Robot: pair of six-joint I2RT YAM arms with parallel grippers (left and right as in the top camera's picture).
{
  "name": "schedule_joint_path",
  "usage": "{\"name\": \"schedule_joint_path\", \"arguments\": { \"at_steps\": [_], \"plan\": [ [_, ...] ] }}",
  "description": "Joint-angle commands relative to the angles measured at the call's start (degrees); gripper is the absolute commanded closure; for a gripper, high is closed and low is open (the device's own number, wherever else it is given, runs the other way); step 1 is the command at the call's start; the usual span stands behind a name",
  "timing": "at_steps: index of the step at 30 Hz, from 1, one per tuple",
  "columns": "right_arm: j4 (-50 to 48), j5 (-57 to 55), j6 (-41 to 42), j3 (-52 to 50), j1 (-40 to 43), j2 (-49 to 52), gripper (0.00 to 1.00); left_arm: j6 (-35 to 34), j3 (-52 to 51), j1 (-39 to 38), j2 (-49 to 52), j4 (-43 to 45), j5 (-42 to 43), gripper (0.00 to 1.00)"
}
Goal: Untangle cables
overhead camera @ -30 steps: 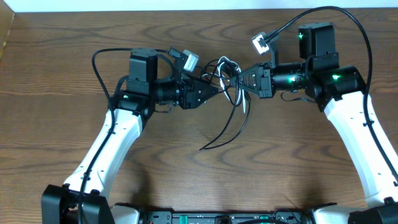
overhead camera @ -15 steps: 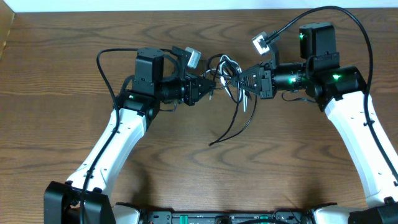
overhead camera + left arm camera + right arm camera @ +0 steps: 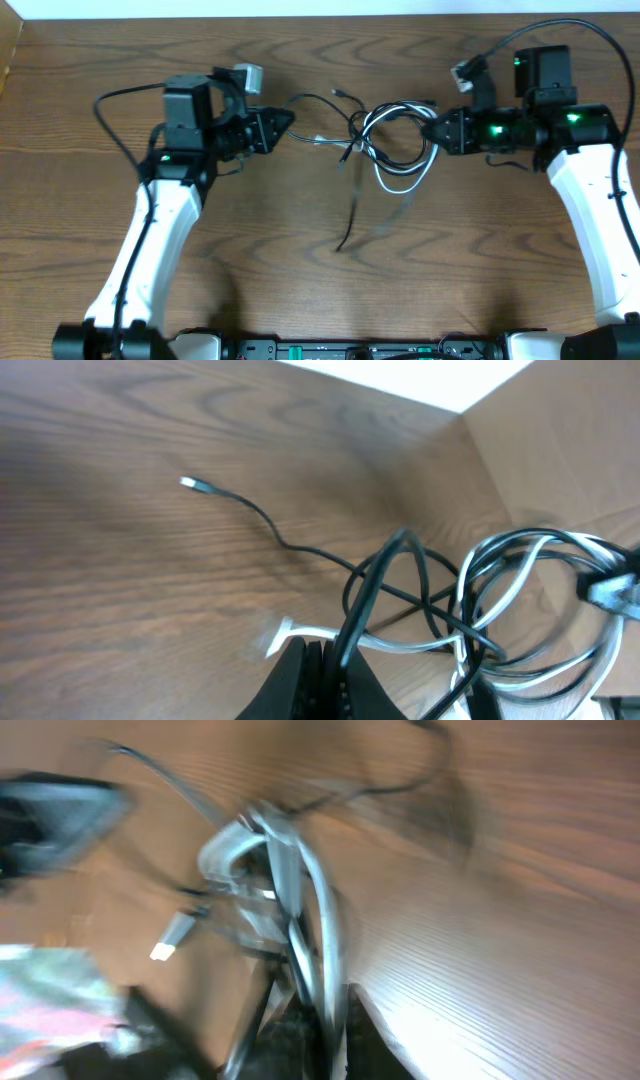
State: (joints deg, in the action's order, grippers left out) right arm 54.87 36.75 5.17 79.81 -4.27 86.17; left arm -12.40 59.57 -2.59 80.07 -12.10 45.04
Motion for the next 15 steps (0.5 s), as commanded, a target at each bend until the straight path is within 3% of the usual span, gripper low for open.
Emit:
{"name": "schedule_joint_path", "arguments": {
  "at_steps": [1, 3, 4, 5, 15],
  "plan": [
    [2.43, -13.6, 1.53, 1.18, 1.64, -1.09, 0.33, -0.17, 0.0, 2.36, -3.76, -0.66, -0.55, 0.93],
    [3.32, -16.46, 2.08, 1.18, 1.73, -1.09, 0.16, -0.17, 0.0, 2.58, -4.63, -0.7, -0.55, 0.92],
    [3.74, -17.31, 2.05, 1.18, 1.73, -1.09, 0.03, -0.17, 0.0, 2.58, -5.33, -0.7, -0.55, 0.93],
    [4.04, -17.33, 2.05, 1.18, 1.7, -1.09, 0.01, -0.22, 0.0, 2.58, -5.88, -0.7, -0.52, 0.93],
    [3.61, -10.86, 0.5, 1.03, -3.58, -1.07, 0.03, -2.16, 0.0, 1.75, -7.5, -0.39, 5.64, 0.93]
  ]
}}
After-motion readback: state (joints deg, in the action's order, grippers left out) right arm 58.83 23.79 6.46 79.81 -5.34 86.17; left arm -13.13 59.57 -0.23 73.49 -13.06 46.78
